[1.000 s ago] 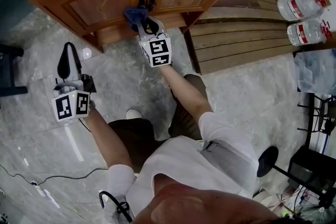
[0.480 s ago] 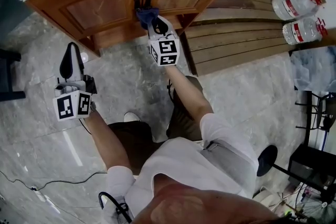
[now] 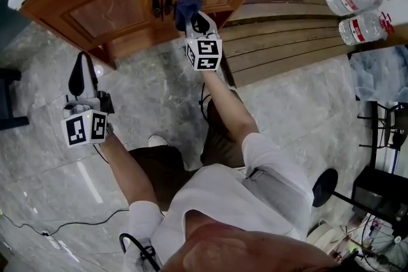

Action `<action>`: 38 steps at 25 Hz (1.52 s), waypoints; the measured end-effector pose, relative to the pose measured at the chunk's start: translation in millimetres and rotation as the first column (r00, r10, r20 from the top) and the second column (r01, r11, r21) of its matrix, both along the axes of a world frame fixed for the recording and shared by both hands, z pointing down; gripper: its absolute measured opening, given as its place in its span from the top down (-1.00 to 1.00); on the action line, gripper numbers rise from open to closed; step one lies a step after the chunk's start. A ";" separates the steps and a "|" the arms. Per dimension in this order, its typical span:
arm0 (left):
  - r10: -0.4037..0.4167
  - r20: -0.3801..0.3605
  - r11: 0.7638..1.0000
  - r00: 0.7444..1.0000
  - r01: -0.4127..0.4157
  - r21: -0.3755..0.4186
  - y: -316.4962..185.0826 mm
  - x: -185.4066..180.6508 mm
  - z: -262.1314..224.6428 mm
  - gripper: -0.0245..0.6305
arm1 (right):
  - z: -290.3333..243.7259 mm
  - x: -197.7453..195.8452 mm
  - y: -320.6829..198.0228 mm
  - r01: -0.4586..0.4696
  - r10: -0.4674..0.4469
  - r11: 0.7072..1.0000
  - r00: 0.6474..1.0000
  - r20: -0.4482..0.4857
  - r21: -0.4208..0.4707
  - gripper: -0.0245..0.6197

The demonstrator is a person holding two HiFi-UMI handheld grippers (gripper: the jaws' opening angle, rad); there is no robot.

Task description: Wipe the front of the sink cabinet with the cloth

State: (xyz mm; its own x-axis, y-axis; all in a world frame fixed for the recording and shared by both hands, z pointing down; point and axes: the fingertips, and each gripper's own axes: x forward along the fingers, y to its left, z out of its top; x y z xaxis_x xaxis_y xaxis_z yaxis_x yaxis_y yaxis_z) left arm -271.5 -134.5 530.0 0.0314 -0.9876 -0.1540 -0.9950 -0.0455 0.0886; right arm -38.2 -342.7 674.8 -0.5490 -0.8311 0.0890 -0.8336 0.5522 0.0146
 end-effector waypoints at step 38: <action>0.038 0.008 0.999 0.999 -0.038 0.023 5.4 25.9 -6.6 0.91 | -8.0 192.5 -65.9 -0.368 0.368 0.930 0.930 -0.015 -0.016 0.71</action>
State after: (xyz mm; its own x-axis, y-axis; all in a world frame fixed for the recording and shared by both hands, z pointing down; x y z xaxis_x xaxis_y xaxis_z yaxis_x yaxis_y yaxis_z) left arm -245.6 -129.1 523.4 0.0700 -0.9819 -0.1760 -0.9932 -0.0850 0.0797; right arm 154.3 -408.6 666.8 -0.2036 -0.9728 0.1106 -0.9782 0.2068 0.0184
